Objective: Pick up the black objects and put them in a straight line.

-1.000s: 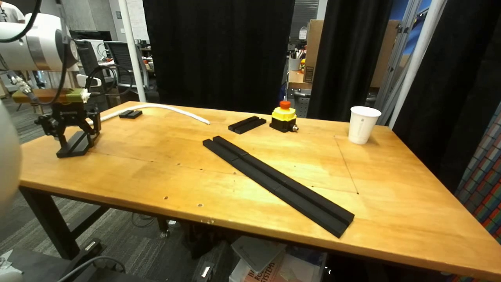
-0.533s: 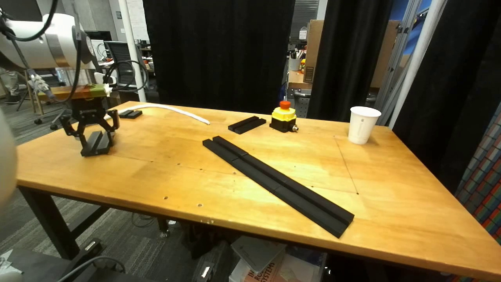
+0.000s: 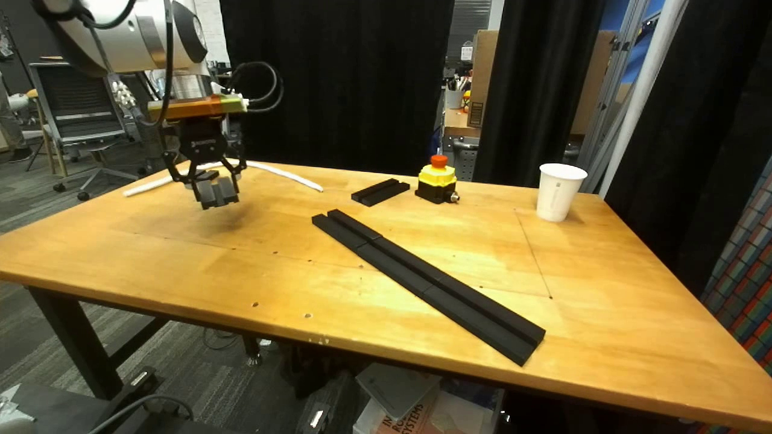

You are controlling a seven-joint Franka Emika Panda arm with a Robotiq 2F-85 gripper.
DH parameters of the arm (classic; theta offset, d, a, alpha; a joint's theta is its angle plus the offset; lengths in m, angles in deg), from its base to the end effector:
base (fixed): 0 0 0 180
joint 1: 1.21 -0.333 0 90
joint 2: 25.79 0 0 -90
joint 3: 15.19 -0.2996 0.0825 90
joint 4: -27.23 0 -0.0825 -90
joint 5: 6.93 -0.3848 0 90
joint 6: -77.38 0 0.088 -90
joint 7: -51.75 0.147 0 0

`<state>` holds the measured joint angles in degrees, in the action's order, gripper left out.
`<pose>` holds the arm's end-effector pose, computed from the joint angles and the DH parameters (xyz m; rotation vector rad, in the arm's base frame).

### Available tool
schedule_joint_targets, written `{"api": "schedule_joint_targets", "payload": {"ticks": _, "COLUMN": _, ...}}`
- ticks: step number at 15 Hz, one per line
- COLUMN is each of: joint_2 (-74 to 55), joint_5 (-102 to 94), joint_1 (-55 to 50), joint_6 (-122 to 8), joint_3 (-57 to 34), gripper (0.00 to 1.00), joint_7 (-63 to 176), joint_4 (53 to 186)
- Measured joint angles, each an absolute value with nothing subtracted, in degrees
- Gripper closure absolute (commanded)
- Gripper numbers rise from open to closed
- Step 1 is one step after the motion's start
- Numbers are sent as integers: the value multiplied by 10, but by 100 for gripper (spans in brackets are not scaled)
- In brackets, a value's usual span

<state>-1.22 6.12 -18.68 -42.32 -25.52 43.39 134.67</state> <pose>0.5377 0.2610 0.2167 2.7762 1.1029 -0.2728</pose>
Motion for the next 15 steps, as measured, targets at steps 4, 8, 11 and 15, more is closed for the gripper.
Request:
{"api": "schedule_joint_targets", "payload": {"ticks": 4, "joint_2": -32, "joint_5": 63, "joint_1": -140, "joint_6": -399, "joint_3": -251, "gripper": 54, "joint_7": 341, "joint_4": 1336}}
{"api": "schedule_joint_targets", "payload": {"ticks": 8, "joint_2": -30, "joint_5": 63, "joint_1": -103, "joint_6": -398, "joint_3": -247, "gripper": 54, "joint_7": 258, "joint_4": 1323}}
{"api": "schedule_joint_targets", "payload": {"ticks": 11, "joint_2": -19, "joint_5": 63, "joint_1": -83, "joint_6": -398, "joint_3": -245, "gripper": 54, "joint_7": 206, "joint_4": 1310}}
{"api": "schedule_joint_targets", "payload": {"ticks": 15, "joint_2": 13, "joint_5": 63, "joint_1": -64, "joint_6": -400, "joint_3": -245, "gripper": 54, "joint_7": 156, "joint_4": 1284}}
